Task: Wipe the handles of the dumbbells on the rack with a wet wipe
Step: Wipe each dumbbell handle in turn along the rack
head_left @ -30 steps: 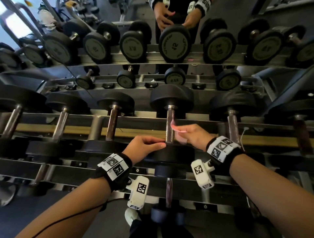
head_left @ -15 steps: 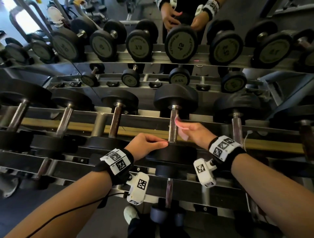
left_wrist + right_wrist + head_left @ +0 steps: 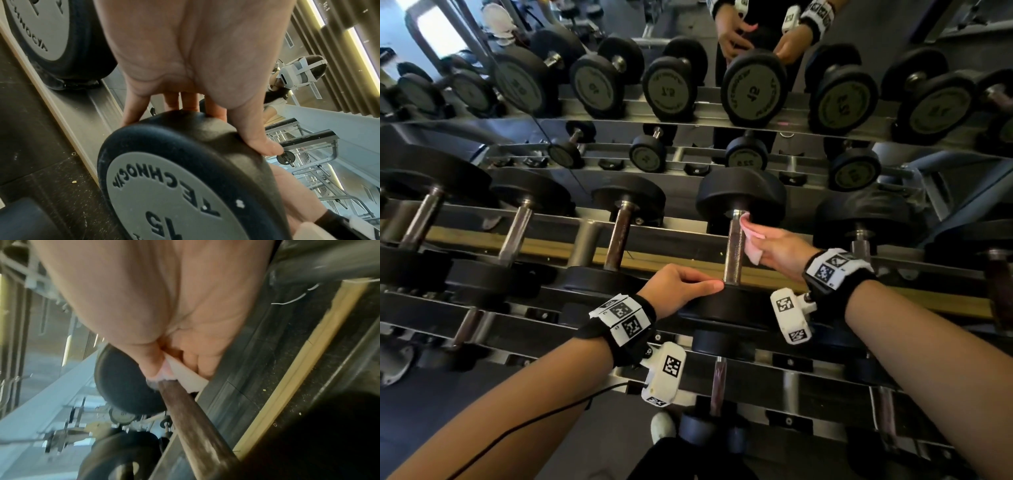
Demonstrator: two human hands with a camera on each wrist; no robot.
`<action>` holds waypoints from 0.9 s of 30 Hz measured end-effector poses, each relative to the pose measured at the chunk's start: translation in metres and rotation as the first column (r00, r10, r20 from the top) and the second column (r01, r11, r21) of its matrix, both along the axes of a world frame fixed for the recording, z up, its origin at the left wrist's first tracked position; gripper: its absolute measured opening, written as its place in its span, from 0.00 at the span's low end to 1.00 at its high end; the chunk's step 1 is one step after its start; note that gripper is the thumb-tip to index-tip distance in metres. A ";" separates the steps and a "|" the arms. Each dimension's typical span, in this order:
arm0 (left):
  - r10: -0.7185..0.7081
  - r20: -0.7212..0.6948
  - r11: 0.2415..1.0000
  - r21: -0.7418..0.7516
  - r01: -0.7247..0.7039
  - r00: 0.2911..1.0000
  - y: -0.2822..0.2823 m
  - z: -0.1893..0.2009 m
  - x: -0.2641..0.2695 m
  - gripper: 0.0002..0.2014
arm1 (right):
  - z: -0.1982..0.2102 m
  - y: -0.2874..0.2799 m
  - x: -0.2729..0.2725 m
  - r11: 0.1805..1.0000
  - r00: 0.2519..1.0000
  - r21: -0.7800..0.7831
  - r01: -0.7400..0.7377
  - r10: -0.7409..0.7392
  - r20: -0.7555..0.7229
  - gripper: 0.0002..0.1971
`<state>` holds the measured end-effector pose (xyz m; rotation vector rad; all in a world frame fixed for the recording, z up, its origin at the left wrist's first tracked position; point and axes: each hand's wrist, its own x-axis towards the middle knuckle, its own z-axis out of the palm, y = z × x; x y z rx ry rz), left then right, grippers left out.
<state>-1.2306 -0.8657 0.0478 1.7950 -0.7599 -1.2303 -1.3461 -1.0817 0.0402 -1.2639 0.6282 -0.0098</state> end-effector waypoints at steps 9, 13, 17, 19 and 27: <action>-0.049 0.043 0.999 -0.001 0.049 0.998 -0.001 -0.005 0.005 0.11 | 0.005 0.024 -0.027 0.943 0.955 -0.185 -0.276 0.247 -0.166 0.14; -0.045 0.068 0.999 0.002 0.045 0.997 -0.002 -0.006 0.005 0.08 | 0.028 0.013 -0.025 0.995 0.998 -0.094 -0.026 0.020 -0.061 0.22; -0.040 0.076 0.999 0.003 0.040 0.996 -0.001 -0.007 0.004 0.08 | 0.025 0.024 -0.019 0.982 0.997 -0.183 0.045 -0.054 -0.046 0.19; -0.034 0.092 0.999 0.003 0.034 0.995 -0.001 -0.007 0.003 0.07 | 0.016 0.041 -0.017 0.986 0.994 -0.163 0.023 -0.039 -0.099 0.16; -0.065 0.077 0.998 0.032 0.062 0.995 -0.004 -0.005 0.006 0.12 | 0.009 0.052 -0.031 0.988 0.992 -0.137 -0.071 0.055 -0.114 0.18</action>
